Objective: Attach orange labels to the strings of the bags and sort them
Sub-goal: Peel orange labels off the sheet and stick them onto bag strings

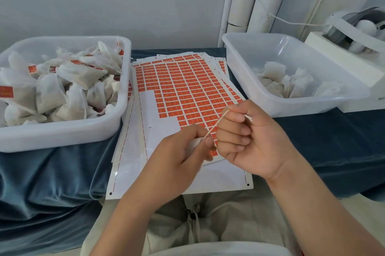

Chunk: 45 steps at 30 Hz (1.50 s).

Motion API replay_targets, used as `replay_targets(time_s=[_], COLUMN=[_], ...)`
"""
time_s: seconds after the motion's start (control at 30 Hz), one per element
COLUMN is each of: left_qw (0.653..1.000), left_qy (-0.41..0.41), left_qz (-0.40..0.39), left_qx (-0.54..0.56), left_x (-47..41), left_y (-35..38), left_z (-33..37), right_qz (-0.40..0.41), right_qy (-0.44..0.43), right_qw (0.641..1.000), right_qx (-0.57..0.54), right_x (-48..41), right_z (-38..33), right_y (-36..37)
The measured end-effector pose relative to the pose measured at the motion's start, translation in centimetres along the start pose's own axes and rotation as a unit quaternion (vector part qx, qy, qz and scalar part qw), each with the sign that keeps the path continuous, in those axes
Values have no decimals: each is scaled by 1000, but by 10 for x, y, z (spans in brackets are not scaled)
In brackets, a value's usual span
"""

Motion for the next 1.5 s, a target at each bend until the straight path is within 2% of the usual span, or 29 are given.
replay_targets(time_s=[0.07,0.27,0.43,0.67,0.77,0.83,0.9,0.97,1.1,1.2,1.23,1.3,1.37,1.43,1.5], left_qw=[1000,993,993,993,993,994,994,995,996,996,988,953,921,916,911], left_qy=[11,5,-10,-4,-12,-10,11,33,37,-51,-104,-216,-286,-297,-290], left_qz=[19,78,72,88,85,68,70,69,46,74,80,71,31,-10,-48], left_qx=[-12,92,89,83,87,86,80,70,63,-18,-76,-201,-263,-270,-289], left_x=[0,-1,-3,-2,-3,-3,-2,-2,-3,-1,1,5,10,13,12], left_y=[0,0,0,2,0,0,0,3,6,-12,-20,-34,-40,-39,-33], left_z=[2,2,-2,2,1,-2,0,3,4,-11,-19,-36,-49,-53,-52], right_qz=[3,7,-2,12,5,29,61,59,8,39,61,109,166,229,263], right_qy=[-4,-9,-6,-48,-63,-79,-103,-119,-137,-137,-127,-94,-52,-12,-24], right_qw=[1000,999,1000,991,987,991,993,987,987,987,987,984,955,868,779], right_qx=[18,38,30,-121,-149,-101,12,92,83,72,75,108,238,440,569], right_x=[-1,0,-1,-3,-5,-5,-2,-1,-3,-4,-4,-3,-2,0,-3], right_z=[1,2,4,0,4,2,-3,-6,-3,-6,-8,-11,-11,-7,0], right_y=[2,3,4,1,4,4,4,8,15,8,2,-11,-21,-28,-31])
Point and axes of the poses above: each hand's wrist, its own x-axis away from the middle knuckle, its own y-axis out of the palm, z = x × y, the point moved 5 cm from there along -x, towards the middle knuckle, and after that the axes turned 13 degrees about -z, right-handed, at the moved point
